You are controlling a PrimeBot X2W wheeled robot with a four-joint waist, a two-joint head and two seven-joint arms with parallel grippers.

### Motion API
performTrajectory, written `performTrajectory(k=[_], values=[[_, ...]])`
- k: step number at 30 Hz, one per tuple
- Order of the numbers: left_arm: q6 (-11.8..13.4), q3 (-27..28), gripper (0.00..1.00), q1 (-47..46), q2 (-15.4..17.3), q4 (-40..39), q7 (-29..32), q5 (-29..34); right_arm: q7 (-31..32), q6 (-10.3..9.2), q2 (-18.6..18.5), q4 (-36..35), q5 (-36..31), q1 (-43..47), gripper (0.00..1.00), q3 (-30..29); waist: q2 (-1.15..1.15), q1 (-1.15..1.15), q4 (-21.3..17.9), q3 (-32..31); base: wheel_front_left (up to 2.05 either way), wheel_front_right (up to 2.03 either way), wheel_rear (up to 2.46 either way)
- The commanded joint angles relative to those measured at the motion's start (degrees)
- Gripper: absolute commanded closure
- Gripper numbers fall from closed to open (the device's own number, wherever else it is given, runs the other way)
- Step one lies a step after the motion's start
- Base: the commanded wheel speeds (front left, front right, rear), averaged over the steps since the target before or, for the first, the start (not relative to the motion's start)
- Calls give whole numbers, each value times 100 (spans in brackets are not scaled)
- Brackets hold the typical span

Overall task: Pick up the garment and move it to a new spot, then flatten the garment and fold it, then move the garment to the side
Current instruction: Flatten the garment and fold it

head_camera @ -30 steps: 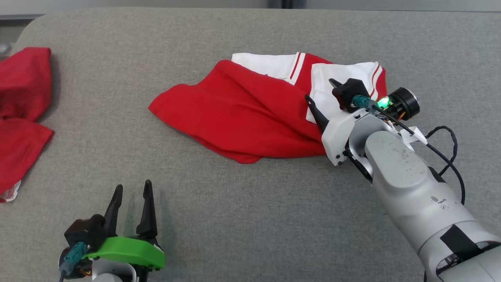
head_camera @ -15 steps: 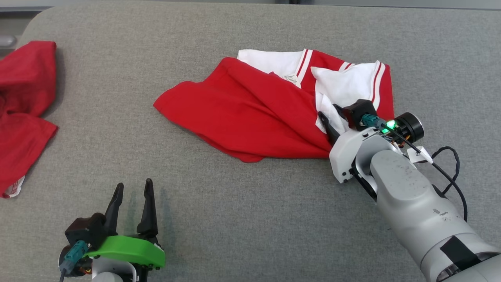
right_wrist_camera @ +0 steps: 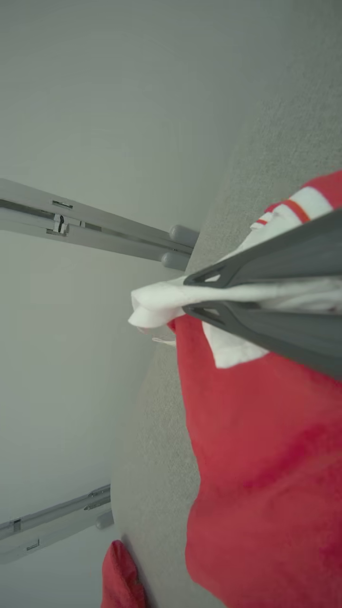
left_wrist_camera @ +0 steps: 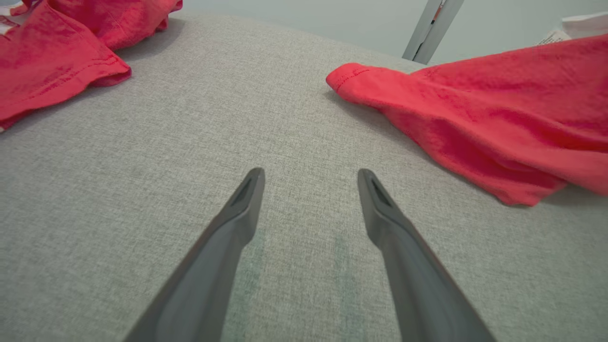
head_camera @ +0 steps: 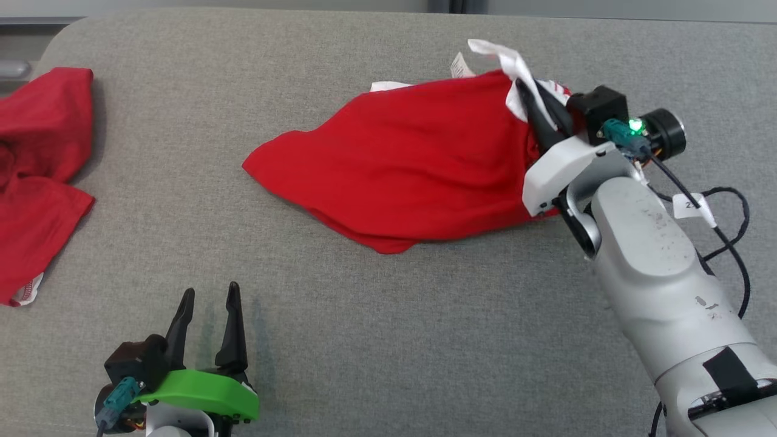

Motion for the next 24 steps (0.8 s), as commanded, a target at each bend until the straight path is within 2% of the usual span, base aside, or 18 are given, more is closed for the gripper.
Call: performTrajectory(k=[1,7,9,10,13,14,16,17,18,20,24], values=[[-27,-7,0,27,-10,13,-1,33,-26,-8,-30,-257,-88,-95,100,-88,0,0,39,-39,0,0,0],[-27,-12,0,95,-37,76,-1,51,-27,-8,-37,-1493,41,-284,100,-287,0,0,77,-186,0,0,0],[-27,15,0,149,-43,72,-1,89,-28,-8,-40,-1899,187,-166,95,-459,0,0,31,-273,0,0,0],[-27,23,0,166,-45,67,0,95,-26,-8,-34,-2066,254,-62,90,-521,0,0,5,-303,0,0,0],[-27,42,0,254,-63,69,-1,139,-19,-8,-40,-2572,450,525,92,-902,0,0,-129,-442,0,0,0],[-27,65,0,283,-69,70,0,142,-19,-8,-42,-2681,478,742,87,-1008,0,0,-177,-477,0,0,0],[-27,71,0,331,-86,57,-1,168,-20,-8,-26,-2861,493,1272,83,-1251,0,0,-292,-539,0,0,0],[-27,68,0,369,-96,50,-1,171,-20,-9,-34,-2874,546,1656,77,-1494,0,0,-364,-579,0,0,0],[-27,74,0,388,-100,46,-1,176,-20,-8,-38,-2857,550,1953,65,-1660,0,0,-414,-597,0,0,0],[-27,67,0,392,-116,28,-1,207,-21,-8,-25,-2763,511,2521,0,-2012,0,0,-523,-623,0,0,0],[-27,80,0,405,-132,33,0,227,-22,-8,-25,-2392,382,3401,0,-2572,0,0,-699,-663,0,0,0]])
